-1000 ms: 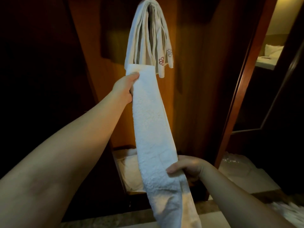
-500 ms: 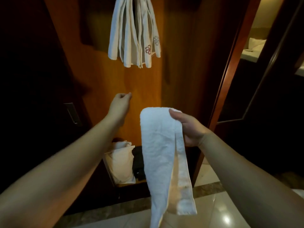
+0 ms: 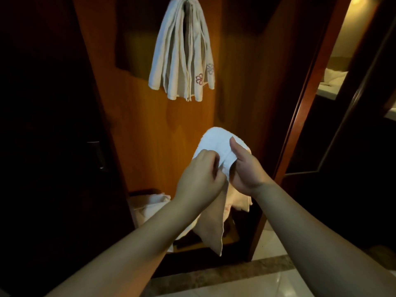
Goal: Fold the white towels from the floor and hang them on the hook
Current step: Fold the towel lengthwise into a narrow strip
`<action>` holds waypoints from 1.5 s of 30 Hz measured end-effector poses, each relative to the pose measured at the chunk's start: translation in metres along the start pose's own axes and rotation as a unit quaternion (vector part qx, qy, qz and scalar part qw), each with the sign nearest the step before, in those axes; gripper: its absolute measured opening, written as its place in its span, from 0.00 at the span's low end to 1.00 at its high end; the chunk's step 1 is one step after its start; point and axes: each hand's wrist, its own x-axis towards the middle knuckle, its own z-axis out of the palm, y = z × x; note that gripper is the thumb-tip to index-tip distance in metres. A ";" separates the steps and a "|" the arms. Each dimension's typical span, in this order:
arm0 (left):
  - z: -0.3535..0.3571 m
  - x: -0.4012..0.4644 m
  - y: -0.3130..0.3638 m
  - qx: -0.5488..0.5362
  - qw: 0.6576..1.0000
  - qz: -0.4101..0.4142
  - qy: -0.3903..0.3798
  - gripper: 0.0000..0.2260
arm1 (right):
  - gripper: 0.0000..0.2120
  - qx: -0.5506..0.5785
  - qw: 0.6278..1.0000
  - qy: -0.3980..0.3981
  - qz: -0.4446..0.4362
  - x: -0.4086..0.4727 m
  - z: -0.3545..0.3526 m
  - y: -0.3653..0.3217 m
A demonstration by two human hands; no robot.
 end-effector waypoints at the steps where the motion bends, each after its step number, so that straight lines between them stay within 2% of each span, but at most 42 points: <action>1: 0.000 0.002 -0.002 0.000 1.000 -0.009 0.001 0.01 | 0.41 -0.008 1.000 0.009 -0.001 0.002 0.002 0.000; 5: -0.008 0.013 -0.010 -0.012 0.999 -0.022 0.028 0.04 | 0.45 -0.018 0.999 0.045 -0.017 0.012 0.007 0.004; 7: -0.014 0.017 -0.012 -0.014 0.999 -0.016 0.045 0.04 | 0.41 -0.019 0.998 0.061 -0.015 0.014 0.010 0.007; 10: -0.015 0.012 -0.009 -0.033 0.997 -0.002 0.073 0.06 | 0.31 -0.041 0.998 0.053 0.007 0.016 0.013 0.013; 12: -0.012 0.005 -0.006 -0.031 0.997 0.021 0.062 0.07 | 0.35 -0.067 0.995 0.068 0.038 0.016 0.016 0.015; 14: -0.005 -0.004 -0.006 0.006 0.999 0.033 0.005 0.07 | 0.41 -0.069 0.994 0.068 0.049 0.014 0.020 0.016; 17: 0.004 -0.012 -0.013 0.023 0.999 0.014 -0.045 0.06 | 0.47 -0.060 0.996 0.049 0.040 0.013 0.025 0.020; 20: 0.008 -0.017 -0.019 -0.038 0.998 -0.023 -0.051 0.06 | 0.49 -0.070 0.995 0.064 0.041 0.012 0.027 0.022; 22: 0.011 -0.020 -0.020 -0.056 0.995 -0.071 -0.052 0.09 | 0.51 -0.068 0.993 0.077 0.052 0.012 0.030 0.022; 26: 0.019 -0.024 -0.023 -0.027 0.991 -0.126 -0.042 0.13 | 0.52 -0.045 0.995 0.073 0.042 0.013 0.037 0.023; 30: 0.022 -0.022 -0.026 0.002 0.987 -0.161 -0.009 0.11 | 0.59 -0.101 0.984 0.136 0.049 0.014 0.042 0.023; 31: 0.022 -0.022 -0.026 0.002 0.987 -0.158 -0.002 0.10 | 0.58 -0.118 0.981 0.147 0.053 0.014 0.042 0.023; 34: 0.018 -0.018 -0.031 0.013 0.991 -0.134 0.014 0.10 | 0.37 -0.169 0.972 0.155 0.045 0.014 0.043 0.021; 35: 0.014 -0.014 -0.034 0.030 0.992 -0.123 0.024 0.10 | 0.34 -0.191 0.967 0.163 0.042 0.013 0.042 0.019; 39: -0.002 0.003 -0.049 0.105 0.988 -0.098 0.064 0.11 | 0.31 -0.276 0.929 0.248 0.012 0.009 0.039 0.012; 42: 0.003 0.002 -0.048 0.066 0.988 -0.139 0.028 0.10 | 0.26 -0.319 0.908 0.271 -0.011 0.006 0.040 0.009; 45: 0.011 -0.007 -0.049 0.130 0.983 -0.130 0.001 0.07 | 0.25 -0.355 0.887 0.293 -0.029 0.005 0.039 0.004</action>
